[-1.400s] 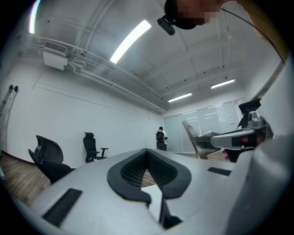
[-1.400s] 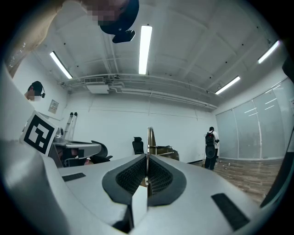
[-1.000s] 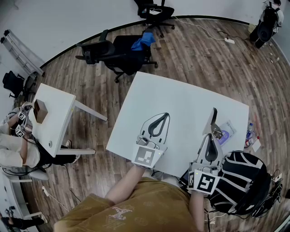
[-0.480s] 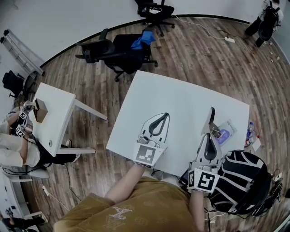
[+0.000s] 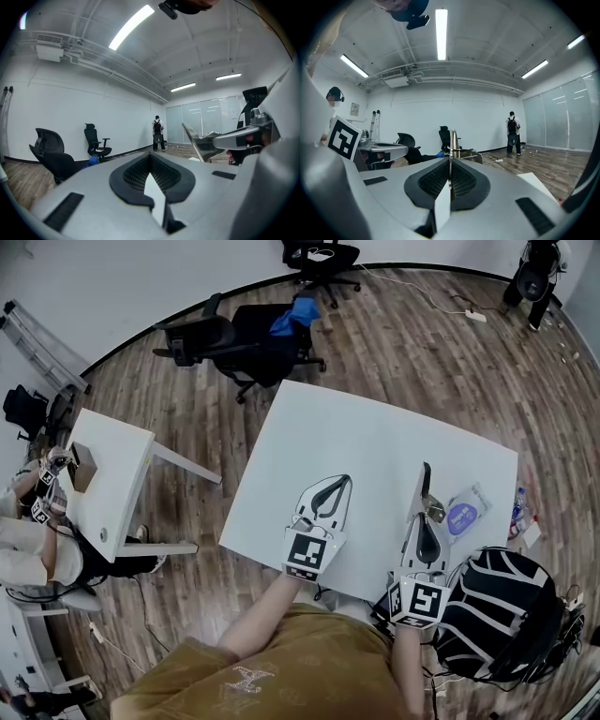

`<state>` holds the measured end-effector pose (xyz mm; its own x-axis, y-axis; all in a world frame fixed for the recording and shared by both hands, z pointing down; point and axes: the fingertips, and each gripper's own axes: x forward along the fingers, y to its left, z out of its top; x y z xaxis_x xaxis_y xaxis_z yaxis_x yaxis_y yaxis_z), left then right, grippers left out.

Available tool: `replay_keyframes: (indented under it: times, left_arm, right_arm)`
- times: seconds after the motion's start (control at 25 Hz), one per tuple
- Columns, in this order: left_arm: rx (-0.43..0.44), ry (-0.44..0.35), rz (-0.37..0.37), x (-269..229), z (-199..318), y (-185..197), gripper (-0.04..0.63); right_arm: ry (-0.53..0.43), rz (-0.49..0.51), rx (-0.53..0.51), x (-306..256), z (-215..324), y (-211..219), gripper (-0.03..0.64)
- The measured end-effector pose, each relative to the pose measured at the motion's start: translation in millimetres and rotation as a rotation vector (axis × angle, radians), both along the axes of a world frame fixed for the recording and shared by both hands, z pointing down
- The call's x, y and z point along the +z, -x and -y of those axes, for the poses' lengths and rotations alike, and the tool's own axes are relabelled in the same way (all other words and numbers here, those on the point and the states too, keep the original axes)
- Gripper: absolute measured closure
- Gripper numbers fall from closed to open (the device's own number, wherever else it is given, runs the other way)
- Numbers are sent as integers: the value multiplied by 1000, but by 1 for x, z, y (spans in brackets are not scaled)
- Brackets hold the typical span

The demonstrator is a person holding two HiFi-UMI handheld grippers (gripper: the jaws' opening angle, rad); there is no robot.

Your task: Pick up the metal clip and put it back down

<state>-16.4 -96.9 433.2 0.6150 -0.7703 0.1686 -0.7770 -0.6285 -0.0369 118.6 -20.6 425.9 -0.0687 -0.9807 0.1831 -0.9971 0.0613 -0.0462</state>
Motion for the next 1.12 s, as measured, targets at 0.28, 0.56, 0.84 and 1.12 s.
replay_keyframes:
  times: [0.28,0.56,0.84,1.12]
  left_arm:
    - [7,80,15,32,3,0,597]
    - [22,110,80,58,6,-1,597]
    - [31,225,110,97,4,-3,597]
    - [45,411,173,152,-3,-3,597]
  right_arm:
    - [101,31,-14,38,1,4,607]
    - [202,72,-41,75,1,10,607]
    - [327,151,-55,120,-1,14,607]
    - [430,218,-67,153,-6,21,607]
